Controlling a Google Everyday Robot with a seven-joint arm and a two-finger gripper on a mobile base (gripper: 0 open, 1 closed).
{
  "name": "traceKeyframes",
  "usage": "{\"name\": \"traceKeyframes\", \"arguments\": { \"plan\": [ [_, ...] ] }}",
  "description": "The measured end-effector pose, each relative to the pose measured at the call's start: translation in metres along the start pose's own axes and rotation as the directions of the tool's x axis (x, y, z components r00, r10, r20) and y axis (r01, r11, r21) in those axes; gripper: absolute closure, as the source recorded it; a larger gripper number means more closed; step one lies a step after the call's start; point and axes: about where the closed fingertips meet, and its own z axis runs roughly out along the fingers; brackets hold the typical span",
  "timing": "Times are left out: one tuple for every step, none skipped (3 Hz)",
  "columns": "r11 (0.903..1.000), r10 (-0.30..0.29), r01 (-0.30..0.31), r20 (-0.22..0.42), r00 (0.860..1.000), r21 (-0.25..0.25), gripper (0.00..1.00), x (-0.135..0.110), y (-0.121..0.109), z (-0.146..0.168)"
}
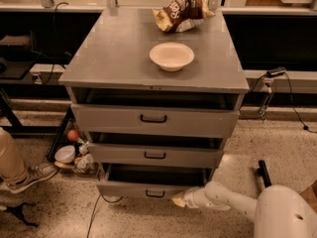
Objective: Close bottom drawer
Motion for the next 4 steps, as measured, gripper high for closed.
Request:
{"name": "traceKeyframes", "arguments": {
  "plan": [
    [0.9992,-0.036,0.036,0.044,0.998,0.015,1.00,-0.016,-0.014,0.003],
    [0.9992,-0.036,0.036,0.044,0.998,0.015,1.00,-0.016,-0.014,0.003],
    [0.9969,-0.070,0.067,0.083,0.994,0.043,1.00,-0.035,-0.036,0.001],
    [0.9929,-0.092,0.082,0.119,0.989,0.086,1.00,-0.047,-0.056,-0.009]
  ]
}}
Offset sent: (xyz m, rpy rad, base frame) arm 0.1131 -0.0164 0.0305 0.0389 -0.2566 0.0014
